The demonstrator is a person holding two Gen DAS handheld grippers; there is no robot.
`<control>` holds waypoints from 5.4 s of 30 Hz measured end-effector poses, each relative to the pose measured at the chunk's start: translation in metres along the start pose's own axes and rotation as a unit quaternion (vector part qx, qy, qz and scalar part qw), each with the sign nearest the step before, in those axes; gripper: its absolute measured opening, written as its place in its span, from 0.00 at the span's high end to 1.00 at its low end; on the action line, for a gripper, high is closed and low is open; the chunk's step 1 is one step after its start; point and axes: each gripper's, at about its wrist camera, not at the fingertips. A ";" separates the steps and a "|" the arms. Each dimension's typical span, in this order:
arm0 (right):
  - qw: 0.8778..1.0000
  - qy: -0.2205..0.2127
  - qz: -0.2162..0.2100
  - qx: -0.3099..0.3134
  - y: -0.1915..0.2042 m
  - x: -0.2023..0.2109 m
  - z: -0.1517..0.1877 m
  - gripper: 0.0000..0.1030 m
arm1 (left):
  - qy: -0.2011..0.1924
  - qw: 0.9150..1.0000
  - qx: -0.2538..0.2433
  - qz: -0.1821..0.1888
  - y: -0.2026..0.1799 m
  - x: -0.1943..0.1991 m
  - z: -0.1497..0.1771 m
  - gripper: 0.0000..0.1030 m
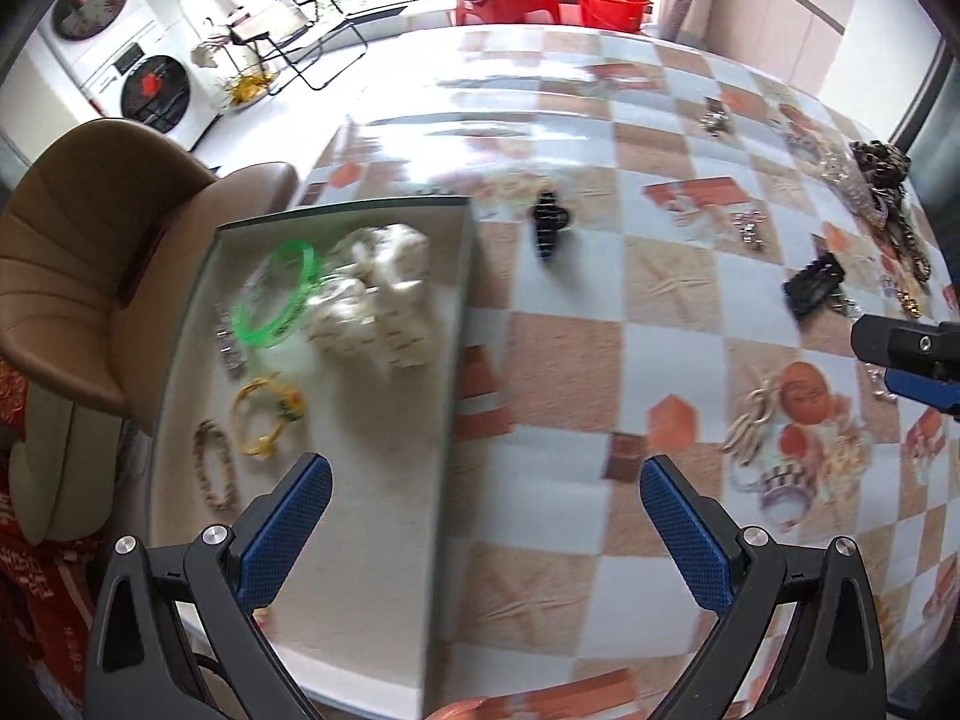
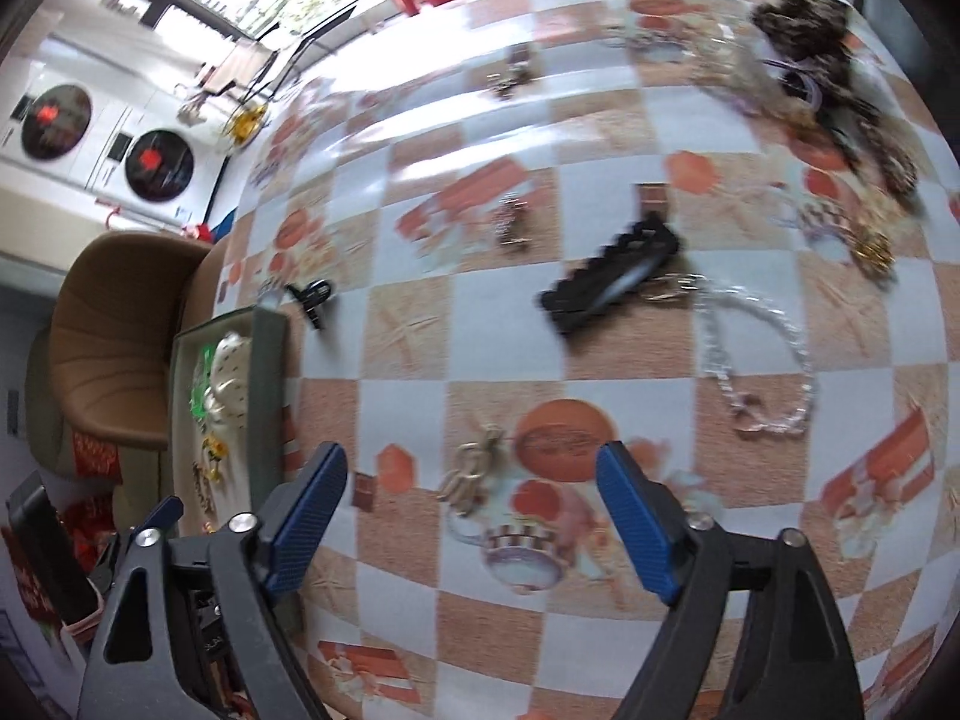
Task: Organize jewelry
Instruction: 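Move both open tools back over the jewelry on the tablecloth, then grasp the beige looped hair clip with the left tool while the right tool grasps the black scalloped hair clip, then carry the beige clip and black scalloped clip over the tray with both tools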
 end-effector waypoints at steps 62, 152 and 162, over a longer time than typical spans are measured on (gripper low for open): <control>0.995 -0.009 0.099 0.011 -0.022 -0.031 -0.084 1.00 | 0.003 0.984 -0.136 0.116 -0.131 -0.032 0.002 0.79; 0.958 0.133 0.062 0.248 0.251 -0.151 0.008 0.70 | 0.020 0.990 0.111 0.089 0.150 -0.051 0.045 0.79; 0.957 0.108 0.118 0.241 0.249 -0.165 -0.017 0.69 | 0.020 0.992 0.109 0.066 0.148 -0.065 0.035 0.79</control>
Point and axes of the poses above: each gripper's, at about its wrist camera, not at the fingertips, and x roughly against the way its jaws point, y to its left, z to its underside, and after that the axes turned 12 degrees about y, right-handed
